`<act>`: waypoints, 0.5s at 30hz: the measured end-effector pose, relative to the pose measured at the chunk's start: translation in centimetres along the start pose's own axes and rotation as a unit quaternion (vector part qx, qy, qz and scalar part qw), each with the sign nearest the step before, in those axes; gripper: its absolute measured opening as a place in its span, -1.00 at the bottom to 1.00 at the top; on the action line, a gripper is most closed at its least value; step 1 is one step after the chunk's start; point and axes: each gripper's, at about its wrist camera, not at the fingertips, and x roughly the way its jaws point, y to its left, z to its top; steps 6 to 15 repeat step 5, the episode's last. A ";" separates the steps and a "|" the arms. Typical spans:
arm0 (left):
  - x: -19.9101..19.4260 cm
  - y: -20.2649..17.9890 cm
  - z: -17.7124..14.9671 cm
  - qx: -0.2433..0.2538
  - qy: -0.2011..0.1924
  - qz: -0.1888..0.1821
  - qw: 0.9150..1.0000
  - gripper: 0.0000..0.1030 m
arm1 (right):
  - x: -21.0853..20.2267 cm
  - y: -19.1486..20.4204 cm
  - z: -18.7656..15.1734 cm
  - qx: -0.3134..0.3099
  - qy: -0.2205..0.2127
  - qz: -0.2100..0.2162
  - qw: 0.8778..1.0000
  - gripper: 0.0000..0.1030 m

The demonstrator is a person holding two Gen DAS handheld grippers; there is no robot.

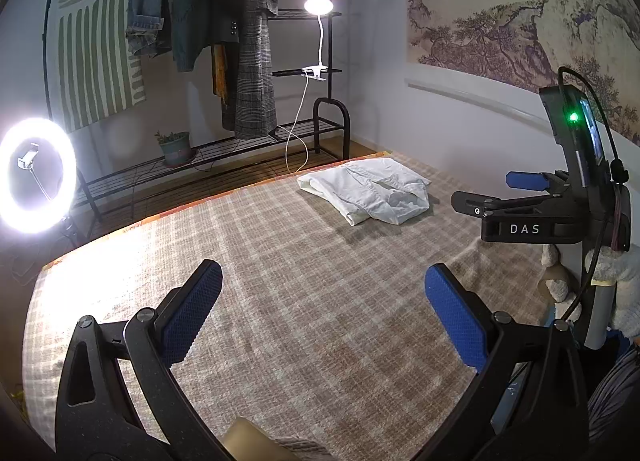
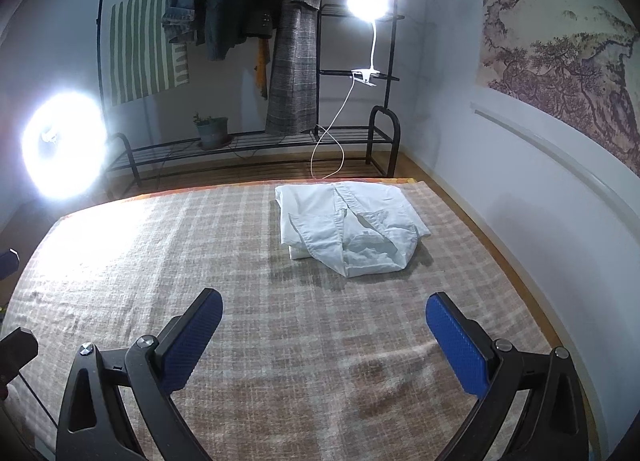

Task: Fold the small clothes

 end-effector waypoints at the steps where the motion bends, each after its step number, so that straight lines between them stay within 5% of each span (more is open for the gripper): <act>1: 0.0 0.0 0.0 0.000 0.000 0.001 1.000 1.00 | 0.0 0.0 0.0 0.000 0.000 0.000 1.000 0.99; 15: 0.1 0.2 0.0 -0.004 0.004 0.001 1.000 1.00 | 0.1 -0.1 0.0 0.004 0.002 0.001 1.000 0.99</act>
